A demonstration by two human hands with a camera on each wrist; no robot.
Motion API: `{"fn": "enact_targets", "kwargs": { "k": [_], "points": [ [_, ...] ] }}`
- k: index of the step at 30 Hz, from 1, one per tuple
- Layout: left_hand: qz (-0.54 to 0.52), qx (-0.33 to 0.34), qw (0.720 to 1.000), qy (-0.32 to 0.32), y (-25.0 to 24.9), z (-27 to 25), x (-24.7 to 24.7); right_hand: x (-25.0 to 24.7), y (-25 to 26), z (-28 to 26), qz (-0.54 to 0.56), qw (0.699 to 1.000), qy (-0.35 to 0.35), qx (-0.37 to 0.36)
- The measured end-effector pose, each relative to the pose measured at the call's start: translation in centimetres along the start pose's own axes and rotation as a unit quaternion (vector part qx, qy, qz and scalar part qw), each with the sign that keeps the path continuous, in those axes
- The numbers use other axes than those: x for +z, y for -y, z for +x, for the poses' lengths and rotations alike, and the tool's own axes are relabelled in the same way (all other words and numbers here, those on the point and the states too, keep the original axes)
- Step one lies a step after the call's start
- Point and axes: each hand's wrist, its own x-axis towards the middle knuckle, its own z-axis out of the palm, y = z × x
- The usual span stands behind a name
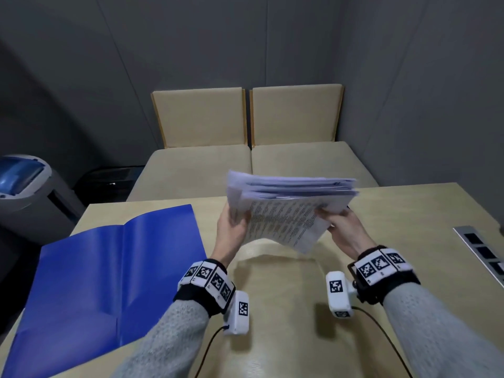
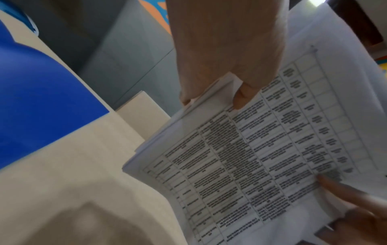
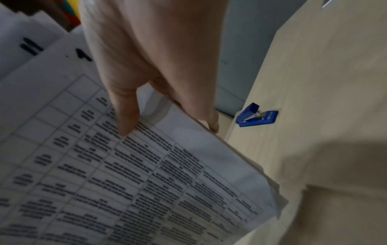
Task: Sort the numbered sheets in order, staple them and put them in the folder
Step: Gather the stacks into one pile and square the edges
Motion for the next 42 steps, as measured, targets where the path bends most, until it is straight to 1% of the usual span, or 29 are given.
{"fn": "enact_targets", "kwargs": {
  "k": [2, 4, 7, 8, 11, 13, 15, 19, 21, 24, 25, 26, 27, 28, 29, 30, 31, 32, 33, 34, 35, 36, 37, 38, 40, 41, 42],
  "points": [
    [0.018, 0.007, 1.000, -0.020, 0.6, -0.8, 0.6, 0.0, -0.6, -0.5, -0.016, 1.000, -0.016, -0.002],
    [0.044, -0.003, 0.998, -0.040, 1.3, -1.4, 1.0, 0.3, -1.5, -1.1, -0.045, 0.999, -0.016, -0.012],
    [0.070, -0.028, 0.995, -0.064, 2.1, -1.6, 1.5, 1.0, -2.1, -1.5, -0.019, 0.999, -0.033, 0.002],
    [0.072, -0.028, 0.995, -0.069, 2.1, -1.6, 1.7, 1.4, -2.0, -1.5, -0.009, 0.999, -0.037, 0.005],
    [0.064, 0.008, 0.994, -0.094, 1.4, -1.8, 2.6, 2.3, -1.7, -1.4, 0.009, 0.999, -0.053, -0.009],
    [0.072, 0.023, 0.992, -0.102, 1.2, -2.0, 3.1, 2.5, -1.9, -1.5, 0.015, 0.998, -0.053, -0.004],
    [0.064, 0.012, 0.993, -0.094, 1.3, -2.2, 3.1, 2.4, -2.2, -1.7, 0.001, 0.999, -0.044, 0.009],
    [0.015, -0.030, 0.996, -0.086, 1.5, -2.0, 2.6, 2.3, -2.4, -1.5, -0.008, 0.996, -0.085, 0.011],
    [0.002, -0.054, 0.995, -0.079, 1.9, -2.0, 2.4, 2.5, -2.6, -1.6, -0.003, 0.996, -0.088, 0.023],
    [0.033, -0.061, 0.996, -0.060, 2.5, -1.9, 2.2, 2.3, -3.0, -2.0, -0.027, 0.996, -0.072, 0.035],
    [0.048, -0.056, 0.996, -0.052, 2.5, -1.7, 2.0, 2.1, -2.7, -2.1, -0.051, 0.995, -0.079, 0.023],
    [0.064, -0.042, 0.996, -0.043, 2.0, -1.5, 1.9, 1.6, -2.1, -2.1, -0.096, 0.990, -0.100, -0.007],
    [0.088, -0.020, 0.995, -0.031, 1.5, -1.2, 1.6, 1.1, -1.3, -1.9, -0.165, 0.976, -0.127, -0.058],
    [0.120, 0.011, 0.993, -0.015, 0.8, -0.8, 1.4, 0.5, -0.2, -1.7, -0.257, 0.948, -0.151, -0.114],
    [0.160, 0.050, 0.986, 0.005, 0.0, -0.3, 1.3, 0.1, 1.0, -1.6, -0.352, 0.908, -0.158, -0.162],
    [0.210, 0.093, 0.973, 0.028, -0.9, 0.2, 1.4, 0.2, 2.3, -1.6, -0.433, 0.868, -0.146, -0.194],
    [0.274, 0.138, 0.951, 0.048, -1.8, 0.7, 1.6, 0.5, 3.3, -1.5, -0.491, 0.837, -0.119, -0.208],
    [0.344, 0.175, 0.920, 0.067, -2.9, 1.1, 2.0, 0.8, 4.1, -1.2, -0.520, 0.824, -0.084, -0.207],
    [0.401, 0.204, 0.889, 0.081, -3.7, 1.4, 2.6, 1.1, 4.5, -1.0, -0.514, 0.836, -0.051, -0.186],
    [0.436, 0.228, 0.866, 0.085, -4.5, 1.6, 3.2, 1.5, 4.7, -1.0, -0.462, 0.872, -0.027, -0.157],
    [0.453, 0.245, 0.853, 0.086, -4.8, 1.9, 3.6, 1.5, 4.5, -0.9, -0.384, 0.915, -0.010, -0.127],
    [0.458, 0.253, 0.848, 0.080, -5.1, 2.0, 3.8, 1.4, 4.1, -0.9, -0.325, 0.940, -0.005, -0.105],
    [0.465, 0.252, 0.845, 0.075, -5.0, 2.2, 3.6, 1.0, 3.4, -1.0, -0.297, 0.950, -0.011, -0.099],
    [0.486, 0.237, 0.839, 0.066, -4.7, 2.5, 3.1, 0.5, 2.8, -1.1, -0.278, 0.955, -0.020, -0.100],
    [0.550, 0.172, 0.816, 0.040, -3.6, 2.9, 1.1, -1.1, 1.6, -1.7, -0.219, 0.971, -0.036, -0.085],
    [0.555, 0.138, 0.820, 0.017, -3.0, 3.1, -0.1, -1.9, 1.0, -1.8, -0.180, 0.980, -0.038, -0.074],
    [0.526, 0.099, 0.845, -0.002, -2.3, 3.1, -1.1, -2.6, 0.5, -2.1, -0.147, 0.987, -0.032, -0.064]
  ]
}}
